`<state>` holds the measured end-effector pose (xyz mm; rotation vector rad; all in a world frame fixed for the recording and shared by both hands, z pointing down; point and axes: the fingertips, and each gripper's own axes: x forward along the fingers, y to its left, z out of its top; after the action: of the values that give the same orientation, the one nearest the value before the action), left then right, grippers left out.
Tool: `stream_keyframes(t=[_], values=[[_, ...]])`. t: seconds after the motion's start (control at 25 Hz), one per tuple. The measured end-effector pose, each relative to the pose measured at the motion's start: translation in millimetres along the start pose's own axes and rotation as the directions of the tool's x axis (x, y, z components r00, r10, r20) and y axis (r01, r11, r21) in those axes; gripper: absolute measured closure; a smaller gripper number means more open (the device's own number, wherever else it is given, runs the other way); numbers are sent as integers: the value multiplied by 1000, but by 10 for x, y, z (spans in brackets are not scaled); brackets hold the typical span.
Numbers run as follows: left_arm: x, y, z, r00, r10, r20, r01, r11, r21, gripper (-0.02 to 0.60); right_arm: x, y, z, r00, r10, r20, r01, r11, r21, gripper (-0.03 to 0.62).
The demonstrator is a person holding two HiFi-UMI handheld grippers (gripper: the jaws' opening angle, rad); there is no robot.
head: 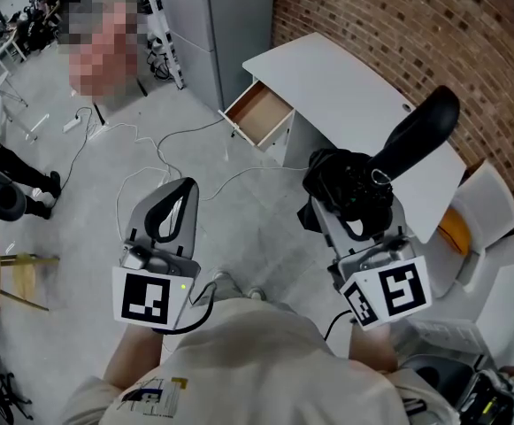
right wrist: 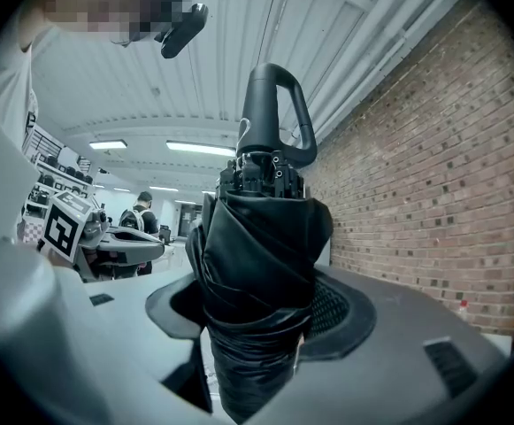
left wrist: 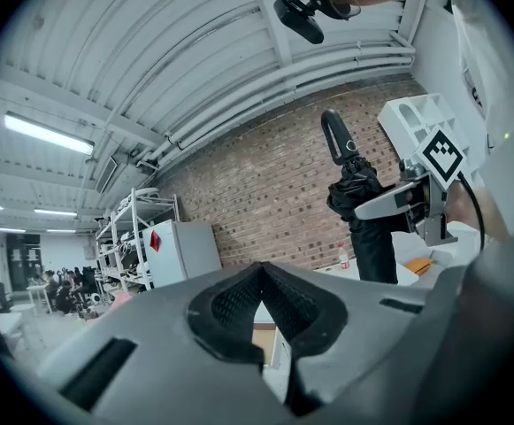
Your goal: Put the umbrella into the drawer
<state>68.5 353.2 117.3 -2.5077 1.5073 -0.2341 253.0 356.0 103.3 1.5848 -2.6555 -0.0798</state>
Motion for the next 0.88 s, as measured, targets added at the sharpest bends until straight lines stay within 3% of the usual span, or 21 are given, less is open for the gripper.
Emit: stream_keyframes(t=[0.88], values=[[531,243,-369,1000,8,8,-8,1000,-7,574,632,-301,-436,999,-14,-46,12,1000,-27,330]])
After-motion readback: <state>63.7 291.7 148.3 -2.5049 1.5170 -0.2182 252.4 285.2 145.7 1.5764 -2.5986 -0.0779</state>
